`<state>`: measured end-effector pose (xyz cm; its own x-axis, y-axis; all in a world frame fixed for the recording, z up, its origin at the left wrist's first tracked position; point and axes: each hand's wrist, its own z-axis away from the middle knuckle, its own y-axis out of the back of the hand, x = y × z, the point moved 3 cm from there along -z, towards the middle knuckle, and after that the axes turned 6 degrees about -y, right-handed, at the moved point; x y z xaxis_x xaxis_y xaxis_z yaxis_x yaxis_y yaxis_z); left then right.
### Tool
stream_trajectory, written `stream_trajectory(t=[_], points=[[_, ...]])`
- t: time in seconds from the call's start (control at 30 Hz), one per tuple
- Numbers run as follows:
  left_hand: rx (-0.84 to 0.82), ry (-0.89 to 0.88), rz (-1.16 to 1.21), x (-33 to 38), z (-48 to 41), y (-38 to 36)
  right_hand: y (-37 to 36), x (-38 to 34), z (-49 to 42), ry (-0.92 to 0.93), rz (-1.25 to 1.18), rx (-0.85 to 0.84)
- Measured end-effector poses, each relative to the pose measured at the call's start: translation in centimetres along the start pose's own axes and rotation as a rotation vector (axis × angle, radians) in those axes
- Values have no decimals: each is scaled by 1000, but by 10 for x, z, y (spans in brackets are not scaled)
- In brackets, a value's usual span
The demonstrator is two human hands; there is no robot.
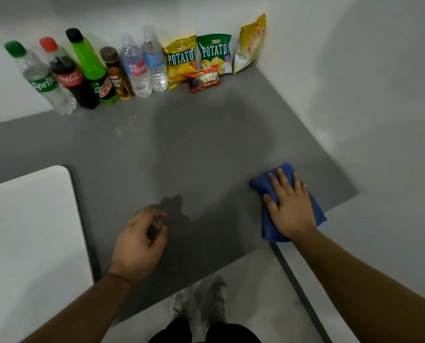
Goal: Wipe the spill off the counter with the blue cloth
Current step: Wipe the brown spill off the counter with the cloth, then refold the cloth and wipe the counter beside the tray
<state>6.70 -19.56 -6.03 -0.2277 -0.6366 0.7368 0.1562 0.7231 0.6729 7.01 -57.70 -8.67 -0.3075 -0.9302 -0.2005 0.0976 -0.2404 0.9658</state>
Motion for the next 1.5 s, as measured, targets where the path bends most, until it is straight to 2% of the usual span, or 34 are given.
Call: stream_trajectory(t=[0.23,0.3,0.37,0.43,0.5,0.57,0.6,0.67,0.73,0.87,1.0,1.1,1.2,1.3,1.5], points=[[135,44,46,29,15,-14,-37,-95,63,447,54,-120],[114,57,58,40,8,-26,-40,-108,76,590,48,-155],[26,132,77,47,-3,-39,-34,-111,84,720,-40,-211],[-73,177,67,51,-12,-52,-20,-103,82,692,-248,-282],[-130,152,2,55,-22,-60,-7,-83,75,507,-375,-178],[-171,140,-47,57,-31,-63,3,-57,68,239,-319,-37],[-209,158,-47,57,-36,-65,5,-48,67,138,-272,-26],[-333,198,-75,57,-45,-70,3,-43,67,97,-232,-63],[-414,184,-167,59,-51,-71,3,-52,65,159,-230,-73],[-396,168,-168,58,-45,-40,15,-82,57,262,-258,-41],[-242,261,224,55,-24,18,46,-115,42,313,-384,-88],[-69,221,378,59,-6,64,84,-146,40,553,-468,63],[50,151,389,64,18,93,104,-164,53,763,-502,84],[77,129,331,59,49,94,91,-167,73,839,-476,-32],[-102,246,45,28,110,51,20,-148,112,765,-342,-418]])
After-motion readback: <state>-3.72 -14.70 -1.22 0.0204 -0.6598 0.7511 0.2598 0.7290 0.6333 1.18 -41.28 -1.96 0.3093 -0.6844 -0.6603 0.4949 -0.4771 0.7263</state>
